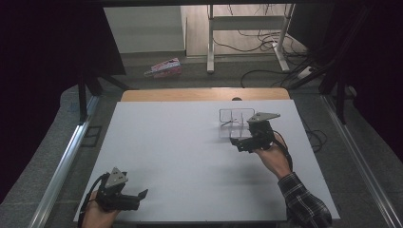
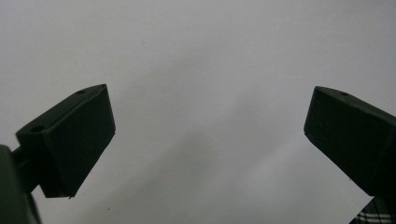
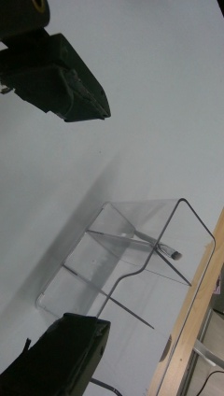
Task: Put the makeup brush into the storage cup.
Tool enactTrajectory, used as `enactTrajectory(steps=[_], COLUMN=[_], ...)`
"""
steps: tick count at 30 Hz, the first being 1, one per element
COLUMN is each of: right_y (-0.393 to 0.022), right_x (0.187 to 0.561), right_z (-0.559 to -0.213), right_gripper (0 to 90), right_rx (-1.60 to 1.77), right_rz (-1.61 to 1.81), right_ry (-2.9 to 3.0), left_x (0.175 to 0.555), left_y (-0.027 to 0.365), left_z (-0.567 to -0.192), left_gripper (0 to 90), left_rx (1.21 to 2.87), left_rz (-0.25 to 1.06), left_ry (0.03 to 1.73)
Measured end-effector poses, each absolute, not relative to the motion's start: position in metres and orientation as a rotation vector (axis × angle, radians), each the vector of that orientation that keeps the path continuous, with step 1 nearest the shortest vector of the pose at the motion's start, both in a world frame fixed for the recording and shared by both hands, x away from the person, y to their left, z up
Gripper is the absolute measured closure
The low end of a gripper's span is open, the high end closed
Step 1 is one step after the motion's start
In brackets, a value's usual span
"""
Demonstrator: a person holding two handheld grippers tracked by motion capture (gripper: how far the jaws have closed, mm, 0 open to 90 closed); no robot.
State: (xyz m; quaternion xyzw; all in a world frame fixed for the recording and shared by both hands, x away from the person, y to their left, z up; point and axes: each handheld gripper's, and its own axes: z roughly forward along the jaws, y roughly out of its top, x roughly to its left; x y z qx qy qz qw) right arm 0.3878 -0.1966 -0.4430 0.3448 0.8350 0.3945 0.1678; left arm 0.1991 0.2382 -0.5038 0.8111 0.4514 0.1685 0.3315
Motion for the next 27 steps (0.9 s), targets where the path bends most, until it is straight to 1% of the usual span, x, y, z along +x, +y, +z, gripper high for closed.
enactTrajectory(steps=[27], right_y=[-0.194], right_x=[0.363], right_z=[-0.447], right_gripper=[0.6], right_rx=[0.943], right_rz=[1.119], right_ry=[2.421], left_x=[0.198], left_y=[0.240], left_z=[-0.502], left_gripper=[2.1], left_rx=[2.088], left_rz=[0.406], left_ry=[1.160])
